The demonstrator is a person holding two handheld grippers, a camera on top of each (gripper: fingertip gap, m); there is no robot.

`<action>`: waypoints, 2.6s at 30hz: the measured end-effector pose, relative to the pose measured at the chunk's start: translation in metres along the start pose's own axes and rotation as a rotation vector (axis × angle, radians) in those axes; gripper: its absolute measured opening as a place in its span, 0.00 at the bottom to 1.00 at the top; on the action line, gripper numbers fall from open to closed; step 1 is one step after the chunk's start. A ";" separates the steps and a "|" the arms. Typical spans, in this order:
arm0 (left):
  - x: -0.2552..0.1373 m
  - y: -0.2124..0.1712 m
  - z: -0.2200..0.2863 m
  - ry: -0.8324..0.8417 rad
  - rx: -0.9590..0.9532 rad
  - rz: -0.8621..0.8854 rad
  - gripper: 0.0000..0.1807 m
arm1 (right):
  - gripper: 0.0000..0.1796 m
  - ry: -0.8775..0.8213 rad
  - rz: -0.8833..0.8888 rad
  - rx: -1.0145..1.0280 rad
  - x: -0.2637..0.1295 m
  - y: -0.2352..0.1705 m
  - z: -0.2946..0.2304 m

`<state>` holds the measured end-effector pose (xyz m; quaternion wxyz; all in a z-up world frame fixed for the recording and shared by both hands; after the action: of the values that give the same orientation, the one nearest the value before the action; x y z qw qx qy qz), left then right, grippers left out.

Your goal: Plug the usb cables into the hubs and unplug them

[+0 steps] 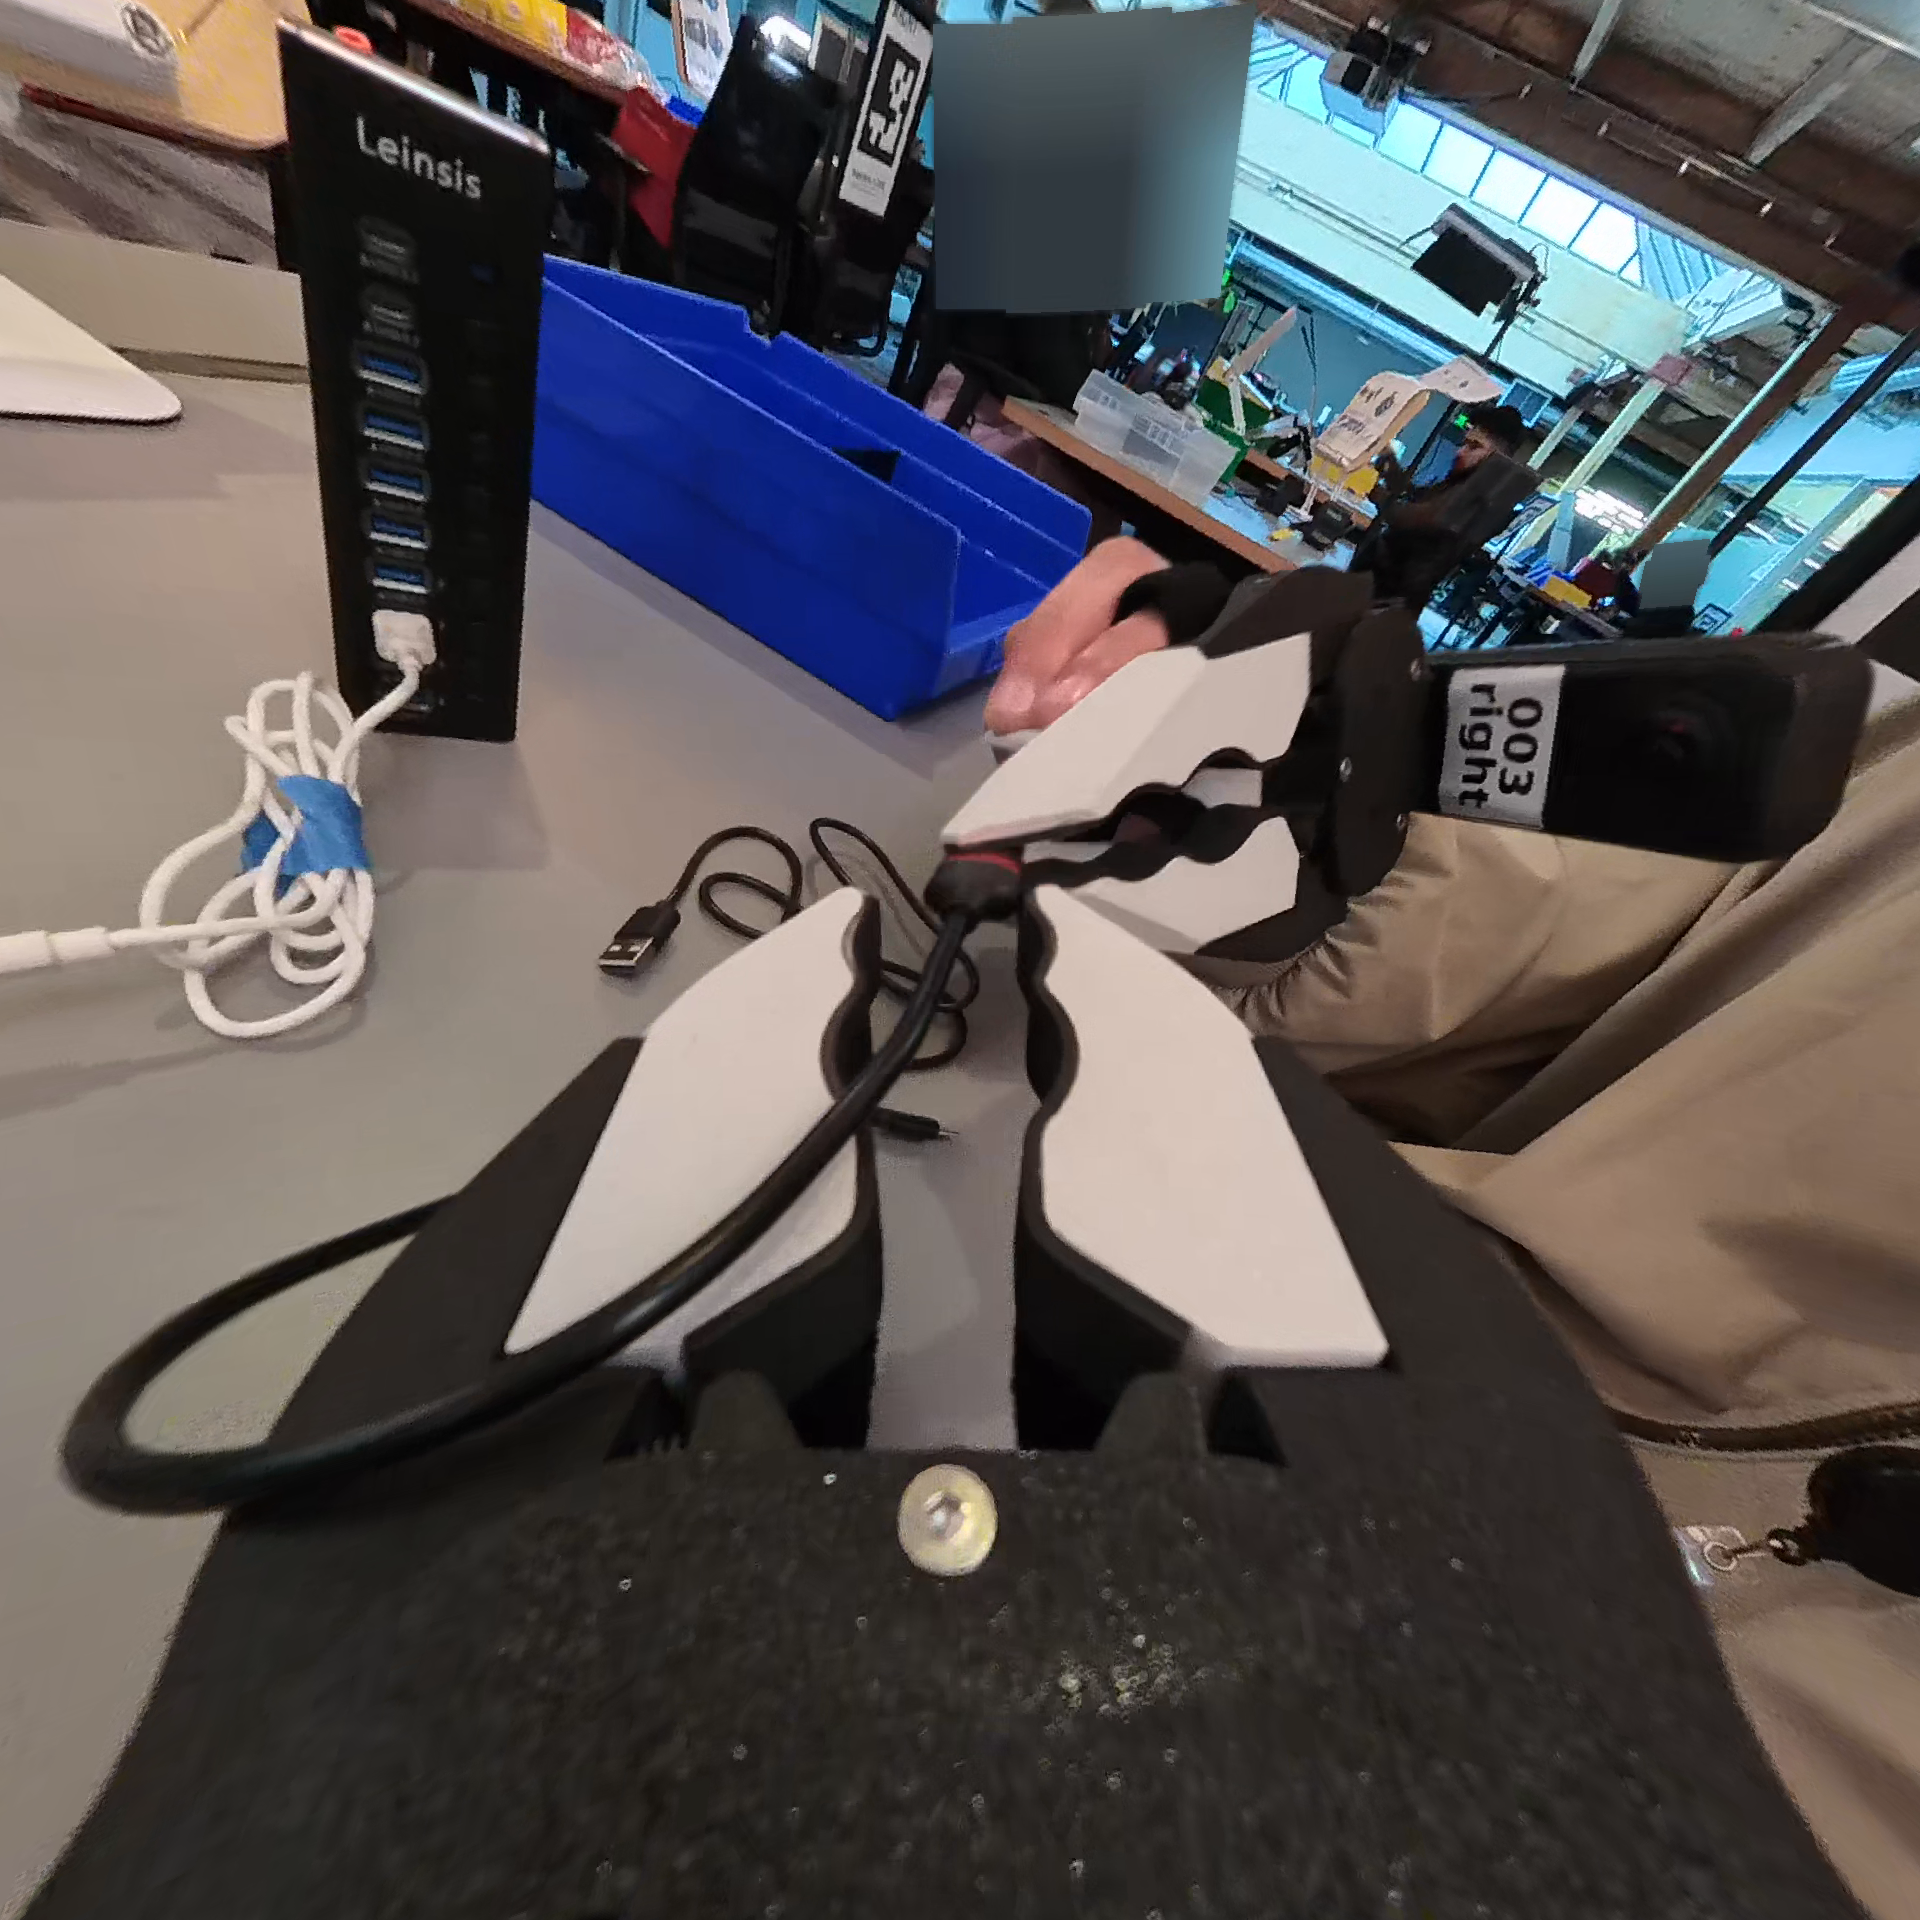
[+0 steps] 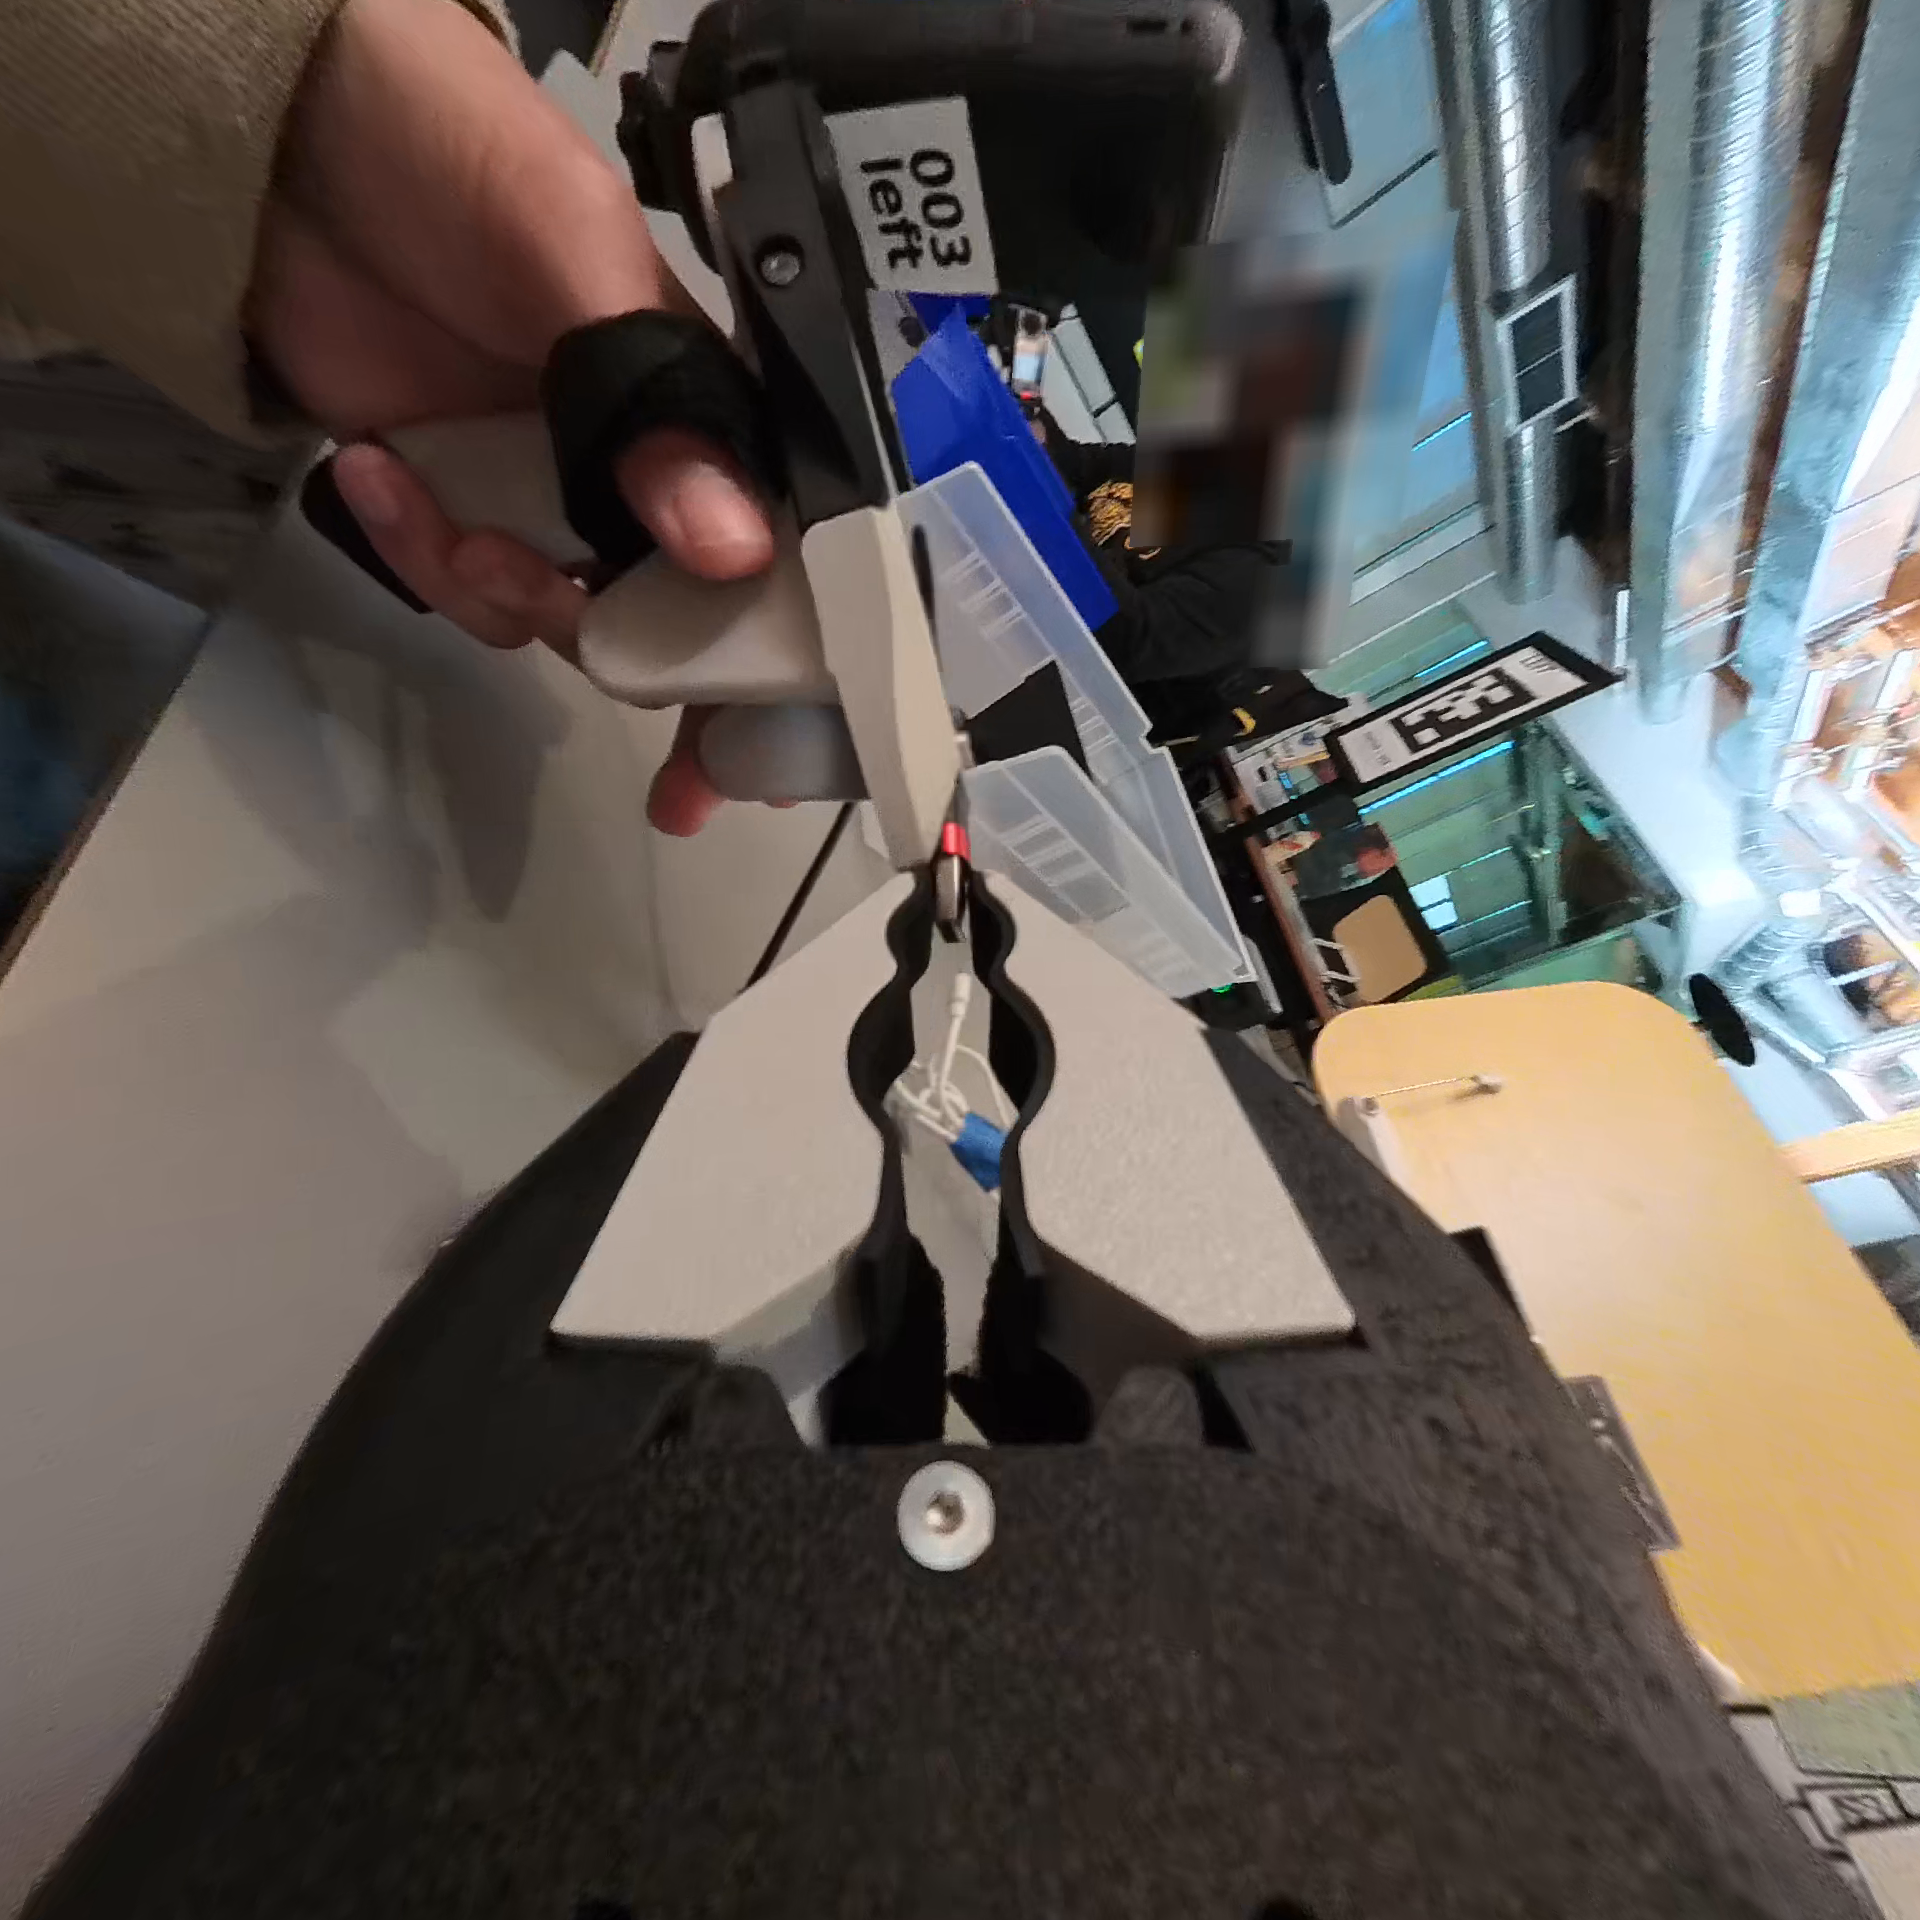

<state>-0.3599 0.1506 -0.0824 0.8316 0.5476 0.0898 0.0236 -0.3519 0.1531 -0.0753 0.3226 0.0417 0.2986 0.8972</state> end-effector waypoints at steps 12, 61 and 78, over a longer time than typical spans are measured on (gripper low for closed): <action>0.004 -0.006 0.009 -0.042 0.004 -0.031 0.09 | 0.03 0.111 0.061 0.050 -0.005 -0.001 -0.008; -0.007 0.009 -0.017 0.222 0.228 0.007 0.09 | 0.25 -0.043 -0.665 0.946 0.011 -0.213 0.049; 0.027 0.081 -0.047 0.470 0.280 0.061 0.09 | 0.15 0.095 -0.378 1.169 0.022 -0.141 0.059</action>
<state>-0.3371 0.2292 -0.0300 0.7029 0.6393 0.2660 0.1624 -0.2750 0.2832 -0.1090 0.3863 0.1178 0.7574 0.5130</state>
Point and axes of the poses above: each gripper's, where its closed fingertips meet, x out along the fingers, y out of its top, z = x × y across the jaws, the point moved 1 cm from there along -x, back along the fingers, and after that the axes turned 1 degree about -y, right-handed, at the moved point
